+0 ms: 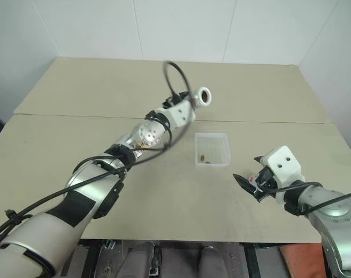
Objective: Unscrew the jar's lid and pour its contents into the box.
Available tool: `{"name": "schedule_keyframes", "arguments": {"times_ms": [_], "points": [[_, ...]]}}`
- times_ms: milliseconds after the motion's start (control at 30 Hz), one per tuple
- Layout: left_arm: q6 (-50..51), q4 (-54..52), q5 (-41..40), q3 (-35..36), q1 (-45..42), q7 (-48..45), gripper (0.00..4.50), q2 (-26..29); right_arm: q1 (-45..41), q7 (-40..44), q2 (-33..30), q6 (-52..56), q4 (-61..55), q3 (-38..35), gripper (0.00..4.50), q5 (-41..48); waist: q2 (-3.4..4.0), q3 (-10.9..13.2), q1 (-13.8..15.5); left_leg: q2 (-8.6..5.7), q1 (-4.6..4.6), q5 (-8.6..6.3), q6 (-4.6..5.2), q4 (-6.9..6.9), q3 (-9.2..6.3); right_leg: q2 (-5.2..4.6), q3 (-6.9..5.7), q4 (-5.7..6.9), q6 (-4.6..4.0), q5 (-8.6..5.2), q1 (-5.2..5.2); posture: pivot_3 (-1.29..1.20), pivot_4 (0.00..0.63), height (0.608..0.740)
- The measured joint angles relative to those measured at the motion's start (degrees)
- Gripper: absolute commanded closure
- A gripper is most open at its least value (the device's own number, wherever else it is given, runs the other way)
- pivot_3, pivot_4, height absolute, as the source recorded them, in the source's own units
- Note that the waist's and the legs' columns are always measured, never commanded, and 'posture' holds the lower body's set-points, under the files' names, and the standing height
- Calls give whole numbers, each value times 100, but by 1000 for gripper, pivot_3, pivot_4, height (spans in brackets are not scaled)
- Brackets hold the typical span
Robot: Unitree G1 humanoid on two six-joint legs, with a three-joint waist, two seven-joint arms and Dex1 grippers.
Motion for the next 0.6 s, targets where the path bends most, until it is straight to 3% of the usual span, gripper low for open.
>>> {"name": "schedule_keyframes", "arguments": {"times_ms": [133, 233, 400, 600], "points": [[847, -674, -1316, 975, 565, -1086, 2267, -84, -37, 11, -1, 1, 18, 20, 58, 0, 1, -1, -50, -1, 5, -2, 3, -3, -10, 1, -1, 5, 0, 0, 8, 0, 150, 740], [1398, -2154, -1747, 999, 1696, -1501, 2267, -242, -241, 44, -4, -8, 162, 167, 58, -3, 4, -2, -110, -1, 11, -1, 2, -3, -32, 0, 10, 5, 2, 2, 14, 0, 150, 740], [2372, -4359, -1840, 551, 3400, -1456, 2267, -433, -497, 128, -5, -62, 413, 461, 58, -46, 4, -2, -101, -2, 12, -10, 17, 0, -38, 0, 13, 5, 2, 2, 13, 0, 150, 740], [2526, -5443, -1465, 212, 4014, -1118, 2267, -72, -514, 150, -5, -119, 468, 550, 58, -110, 15, -11, -111, -2, 33, -21, 36, -8, -38, 0, 19, -2, 1, 2, 24, 0, 150, 740]]}}
